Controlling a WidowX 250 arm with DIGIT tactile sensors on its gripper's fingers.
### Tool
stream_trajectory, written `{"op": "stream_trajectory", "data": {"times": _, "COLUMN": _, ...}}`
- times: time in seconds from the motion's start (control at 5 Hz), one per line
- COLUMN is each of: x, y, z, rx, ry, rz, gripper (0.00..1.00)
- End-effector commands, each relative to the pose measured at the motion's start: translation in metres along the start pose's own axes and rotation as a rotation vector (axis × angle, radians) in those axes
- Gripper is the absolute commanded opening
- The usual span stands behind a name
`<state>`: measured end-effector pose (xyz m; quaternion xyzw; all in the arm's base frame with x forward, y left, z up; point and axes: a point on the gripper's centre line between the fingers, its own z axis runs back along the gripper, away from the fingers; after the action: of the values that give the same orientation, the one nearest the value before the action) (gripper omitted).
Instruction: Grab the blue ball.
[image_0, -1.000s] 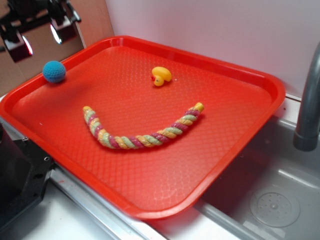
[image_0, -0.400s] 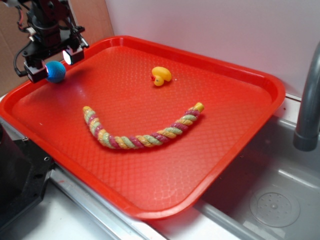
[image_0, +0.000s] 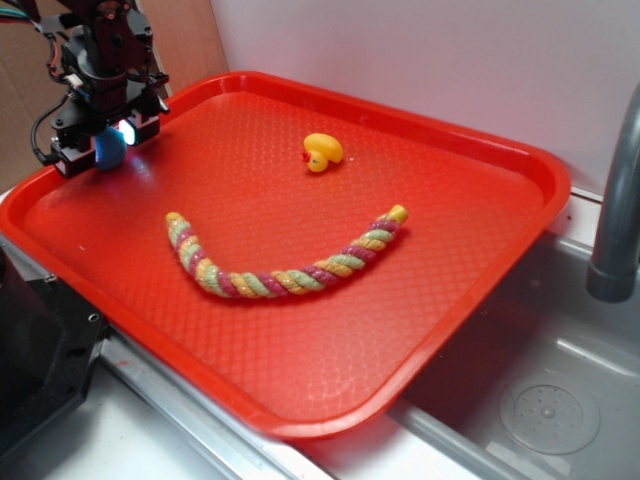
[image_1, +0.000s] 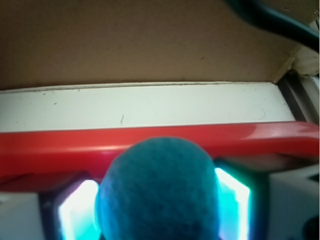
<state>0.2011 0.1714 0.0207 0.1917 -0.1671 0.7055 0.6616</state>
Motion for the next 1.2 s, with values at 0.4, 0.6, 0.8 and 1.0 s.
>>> {"op": "stream_trajectory", "data": {"times": 0.4, "x": -0.013, "y": -0.016, "z": 0.095, "rx": -0.230, "ry": 0.160, "rz": -0.585, "gripper": 0.00}}
{"op": "stream_trajectory", "data": {"times": 0.6, "x": -0.034, "y": -0.007, "z": 0.151, "rx": -0.352, "ry": 0.283, "rz": -0.810, "gripper": 0.00}}
{"op": "stream_trajectory", "data": {"times": 0.8, "x": -0.048, "y": 0.009, "z": 0.206, "rx": -0.471, "ry": 0.289, "rz": -1.034, "gripper": 0.00}}
{"op": "stream_trajectory", "data": {"times": 1.0, "x": -0.045, "y": 0.019, "z": 0.239, "rx": -0.556, "ry": 0.332, "rz": -1.201, "gripper": 0.00}}
